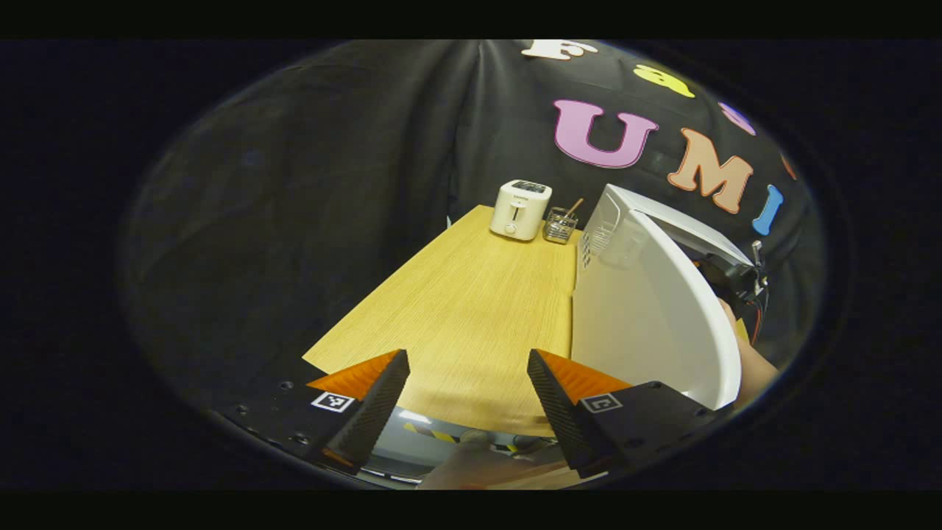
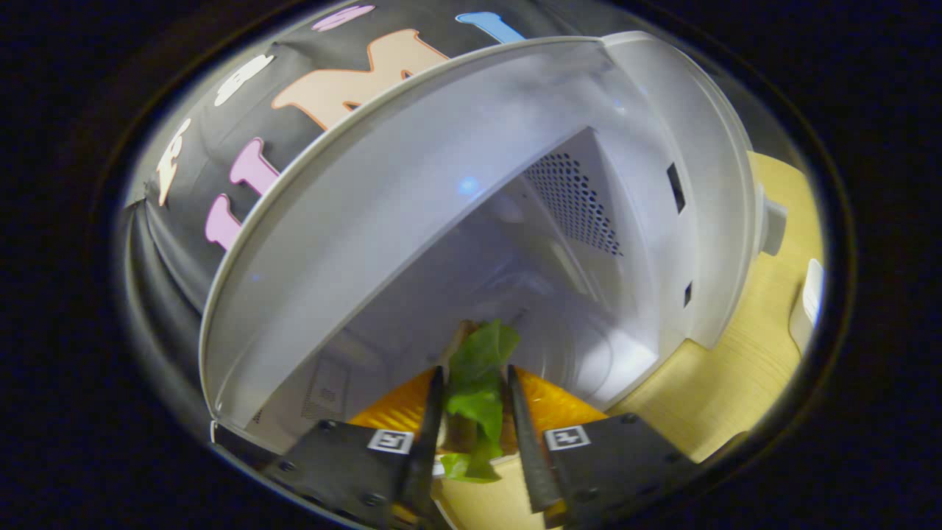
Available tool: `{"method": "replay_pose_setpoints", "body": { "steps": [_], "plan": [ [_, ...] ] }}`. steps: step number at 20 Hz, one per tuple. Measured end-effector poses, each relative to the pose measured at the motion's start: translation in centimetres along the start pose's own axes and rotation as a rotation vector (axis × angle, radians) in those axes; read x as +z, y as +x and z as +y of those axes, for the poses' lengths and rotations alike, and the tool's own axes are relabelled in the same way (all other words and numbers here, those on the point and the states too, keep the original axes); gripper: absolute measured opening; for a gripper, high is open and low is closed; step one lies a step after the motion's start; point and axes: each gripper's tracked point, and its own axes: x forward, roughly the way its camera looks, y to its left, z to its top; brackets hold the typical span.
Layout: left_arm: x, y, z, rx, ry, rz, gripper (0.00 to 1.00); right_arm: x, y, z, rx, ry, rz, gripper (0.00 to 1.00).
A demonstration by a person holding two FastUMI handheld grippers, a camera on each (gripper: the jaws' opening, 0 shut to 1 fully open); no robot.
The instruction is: Open the microwave oven with the left hand, put the food in, and close the microwave oven.
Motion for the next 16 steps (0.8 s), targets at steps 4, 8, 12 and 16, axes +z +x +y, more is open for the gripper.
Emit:
{"method": "replay_pose_setpoints", "body": {
  "steps": [4,8,12,16],
  "plan": [
    [-0.2,0.0,-0.7,-0.025,0.008,-0.001,0.94,0.7,-1.1,-0.1,-0.010,-0.072,-0.034,0.89],
    [-0.2,0.1,-1.7,-0.058,0.003,-0.001,0.92,2.0,-3.3,-0.2,-0.010,-0.179,-0.077,0.99],
    [0.0,0.0,-2.9,-0.094,0.025,-0.011,0.84,2.4,-6.9,-1.5,-0.015,-0.284,-0.084,0.99],
    [0.0,0.0,-3.8,-0.131,0.044,-0.011,0.60,2.6,-10.7,-2.6,-0.013,-0.339,-0.074,0.99]
  ]
}}
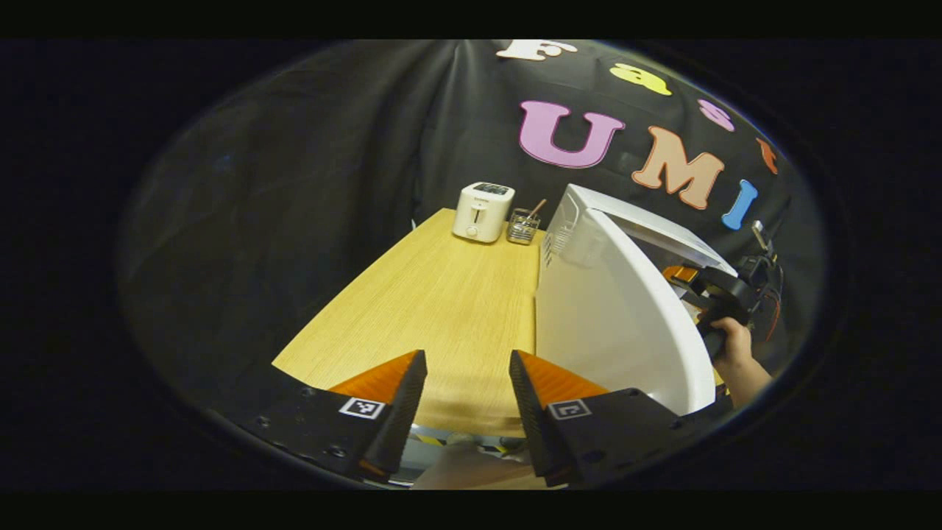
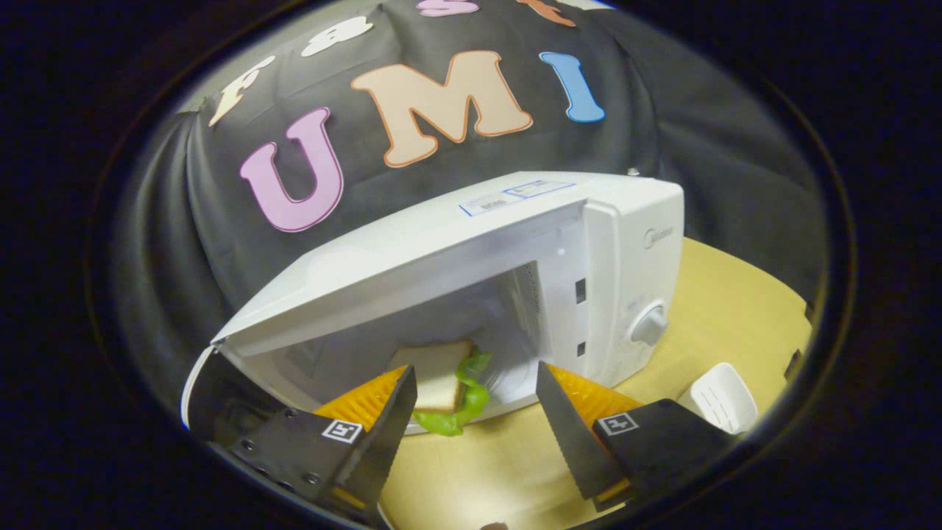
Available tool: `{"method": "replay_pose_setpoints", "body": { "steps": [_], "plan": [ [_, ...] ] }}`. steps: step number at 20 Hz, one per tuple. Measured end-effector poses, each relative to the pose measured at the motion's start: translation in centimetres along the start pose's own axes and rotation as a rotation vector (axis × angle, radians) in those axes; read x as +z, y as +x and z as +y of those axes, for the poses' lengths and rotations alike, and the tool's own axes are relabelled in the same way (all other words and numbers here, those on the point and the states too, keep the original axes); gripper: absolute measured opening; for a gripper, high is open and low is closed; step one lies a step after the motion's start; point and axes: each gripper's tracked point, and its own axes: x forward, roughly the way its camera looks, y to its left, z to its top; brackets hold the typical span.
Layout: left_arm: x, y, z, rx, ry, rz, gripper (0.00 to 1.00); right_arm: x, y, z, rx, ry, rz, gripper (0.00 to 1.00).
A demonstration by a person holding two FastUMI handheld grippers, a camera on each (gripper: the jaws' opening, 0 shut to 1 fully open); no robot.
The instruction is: Open the microwave oven with the left hand, put the food in, and close the microwave oven.
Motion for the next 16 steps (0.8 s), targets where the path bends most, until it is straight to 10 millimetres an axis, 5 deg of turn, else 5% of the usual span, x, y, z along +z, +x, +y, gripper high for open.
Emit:
{"method": "replay_pose_setpoints", "body": {
  "steps": [3,4,5,9,16],
  "plan": [
    [-0.3,0.1,-0.2,-0.003,0.018,0.010,0.51,0.1,-3.1,-0.7,0.008,-0.023,0.000,1.00],
    [-0.3,0.1,-0.6,-0.015,0.019,0.013,0.34,0.1,-4.1,-1.0,0.009,-0.035,0.004,0.99],
    [-0.4,0.1,-0.9,-0.024,0.021,0.016,0.37,0.0,-5.2,-1.3,0.009,-0.049,0.006,1.00],
    [-0.4,-0.2,-1.4,-0.042,0.043,0.003,0.00,0.4,-9.7,-1.6,0.027,-0.085,-0.002,1.00],
    [-0.1,-1.0,-3.6,-0.096,0.100,-0.023,0.00,1.0,-15.3,-2.9,0.024,-0.126,-0.024,0.99]
  ]
}}
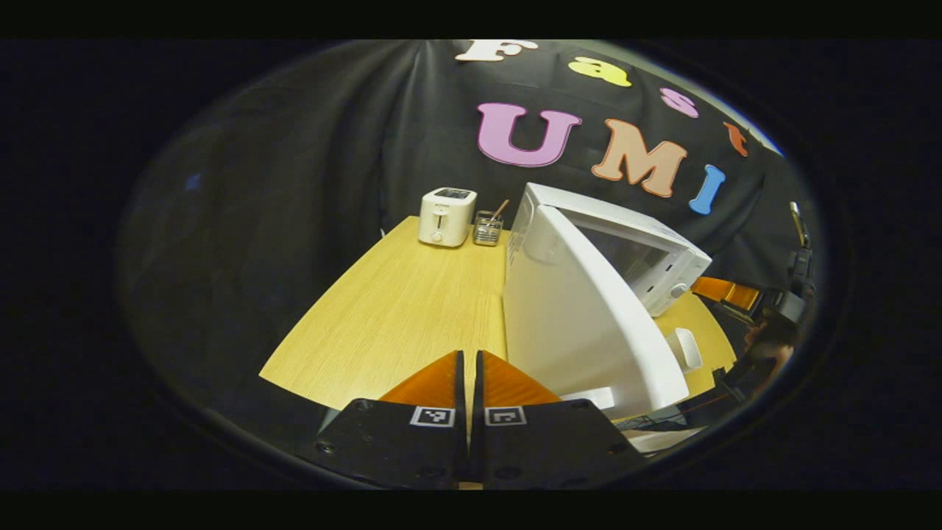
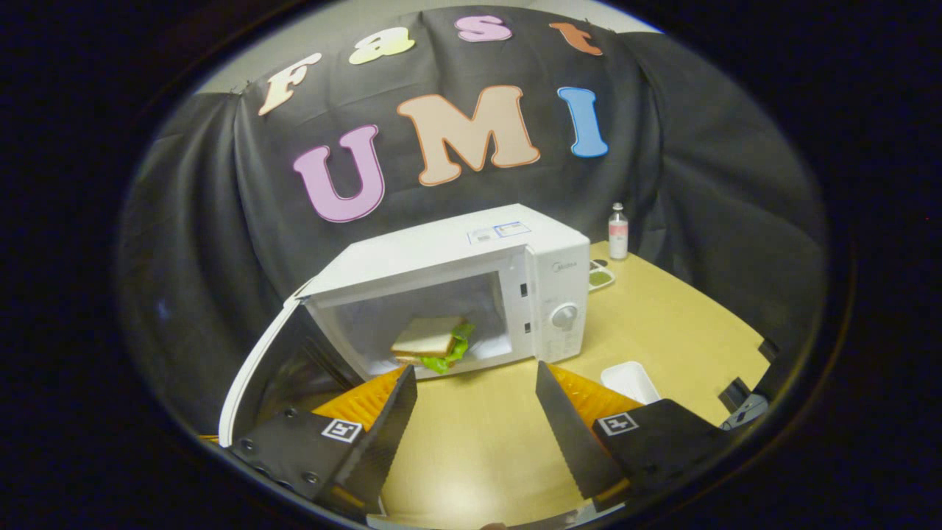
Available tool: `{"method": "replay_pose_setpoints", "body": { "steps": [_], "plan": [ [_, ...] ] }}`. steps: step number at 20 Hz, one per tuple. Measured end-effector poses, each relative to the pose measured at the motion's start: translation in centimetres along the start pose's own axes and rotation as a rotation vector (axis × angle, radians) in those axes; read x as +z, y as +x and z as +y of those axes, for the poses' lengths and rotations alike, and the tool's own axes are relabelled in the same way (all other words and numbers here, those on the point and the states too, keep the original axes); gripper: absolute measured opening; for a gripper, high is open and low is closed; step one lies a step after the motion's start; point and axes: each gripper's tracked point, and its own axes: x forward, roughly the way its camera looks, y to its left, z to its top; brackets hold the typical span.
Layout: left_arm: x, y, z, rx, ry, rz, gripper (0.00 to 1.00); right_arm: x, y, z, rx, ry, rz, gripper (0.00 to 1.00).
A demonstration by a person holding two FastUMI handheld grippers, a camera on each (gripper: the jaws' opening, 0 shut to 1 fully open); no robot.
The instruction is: Open the microwave oven with the left hand, put the food in, and close the microwave oven.
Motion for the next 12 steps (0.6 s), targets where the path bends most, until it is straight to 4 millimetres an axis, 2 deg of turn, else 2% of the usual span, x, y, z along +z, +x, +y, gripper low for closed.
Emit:
{"method": "replay_pose_setpoints", "body": {
  "steps": [6,9,12],
  "plan": [
    [-0.4,0.0,-2.0,-0.026,-0.006,0.007,0.01,-1.2,-2.5,-2.1,-0.029,-0.027,0.022,1.00],
    [-0.7,-0.3,-2.8,-0.010,-0.005,0.006,0.01,-1.7,-3.5,-3.9,-0.054,-0.043,0.040,1.00],
    [-1.1,-0.5,-4.2,-0.007,-0.017,0.010,0.01,-1.5,-3.7,-5.8,-0.077,-0.047,0.049,0.99]
  ]
}}
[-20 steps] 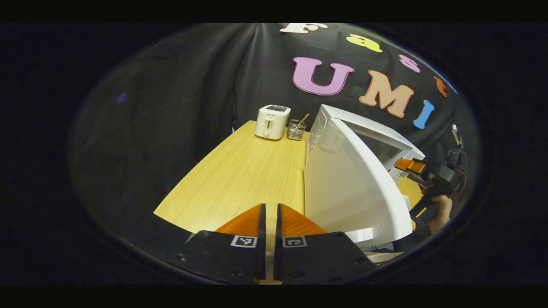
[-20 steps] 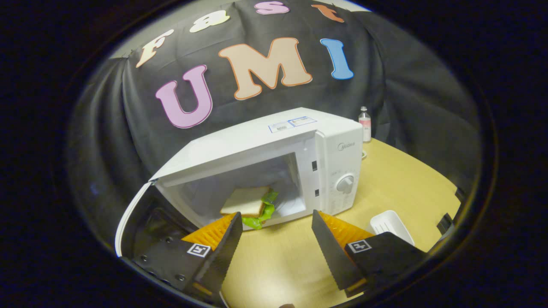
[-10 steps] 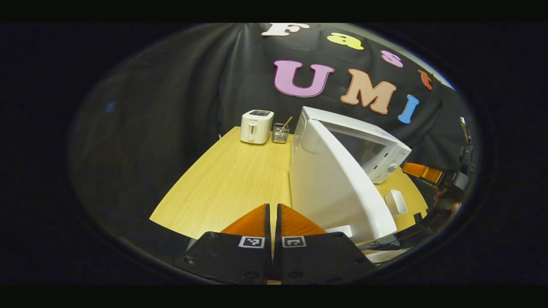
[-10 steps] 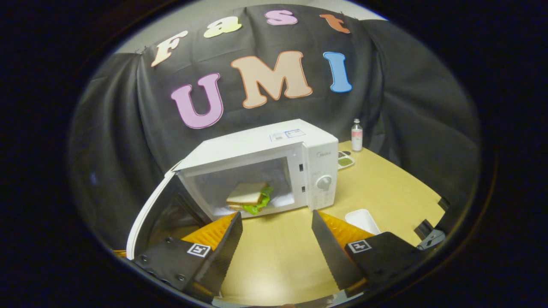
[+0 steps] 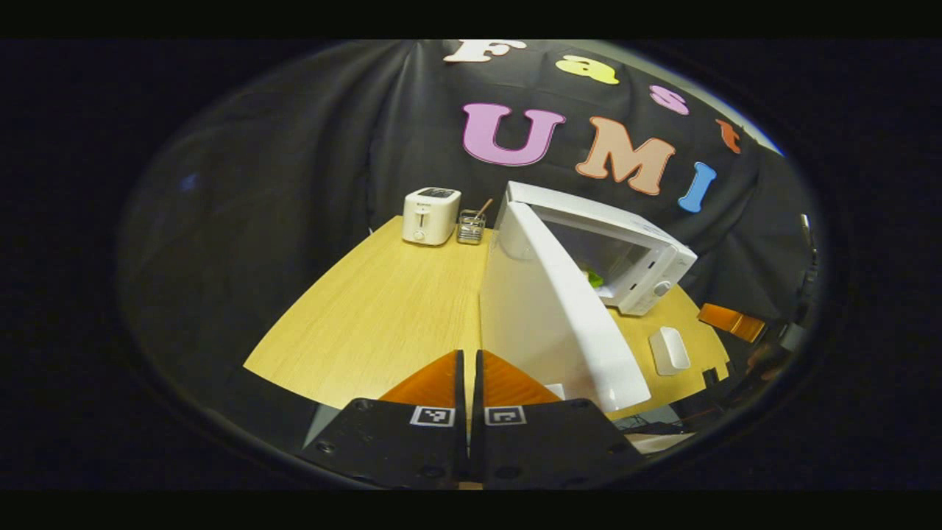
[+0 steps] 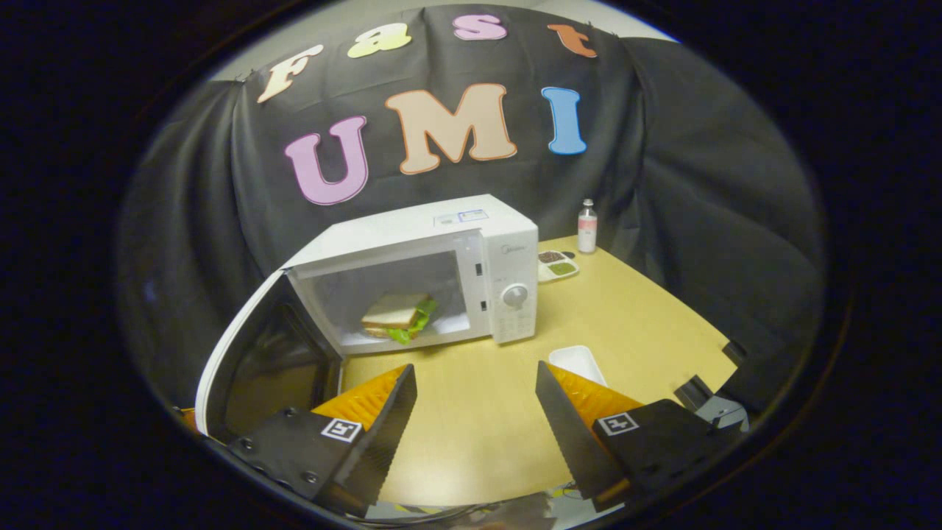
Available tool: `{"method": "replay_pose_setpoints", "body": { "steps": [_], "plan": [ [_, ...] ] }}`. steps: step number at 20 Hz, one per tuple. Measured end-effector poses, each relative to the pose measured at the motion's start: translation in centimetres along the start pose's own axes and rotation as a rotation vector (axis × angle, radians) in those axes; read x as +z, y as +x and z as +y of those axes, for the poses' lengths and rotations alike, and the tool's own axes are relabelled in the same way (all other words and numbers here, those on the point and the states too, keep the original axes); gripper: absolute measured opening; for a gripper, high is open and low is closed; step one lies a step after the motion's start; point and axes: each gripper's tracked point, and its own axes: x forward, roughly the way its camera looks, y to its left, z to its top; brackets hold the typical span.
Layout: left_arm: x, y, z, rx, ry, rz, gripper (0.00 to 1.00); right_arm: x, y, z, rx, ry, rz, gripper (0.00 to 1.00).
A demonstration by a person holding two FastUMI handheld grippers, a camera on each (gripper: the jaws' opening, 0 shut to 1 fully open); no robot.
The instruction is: Open the microwave oven with the left hand, put the food in, and close the microwave oven.
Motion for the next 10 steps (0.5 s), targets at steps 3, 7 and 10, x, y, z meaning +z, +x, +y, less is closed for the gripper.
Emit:
{"method": "replay_pose_setpoints", "body": {
  "steps": [3,7,10],
  "plan": [
    [-0.5,0.0,-1.7,-0.003,-0.002,0.014,0.00,0.0,0.1,-1.4,0.003,-0.004,0.015,0.99],
    [-0.6,0.1,-4.6,-0.020,0.021,0.013,0.00,0.5,0.2,-3.4,0.005,-0.019,0.013,1.00],
    [-0.5,0.7,-7.0,-0.039,0.045,0.012,0.01,0.8,0.2,-5.2,0.001,-0.024,0.008,1.00]
  ]
}}
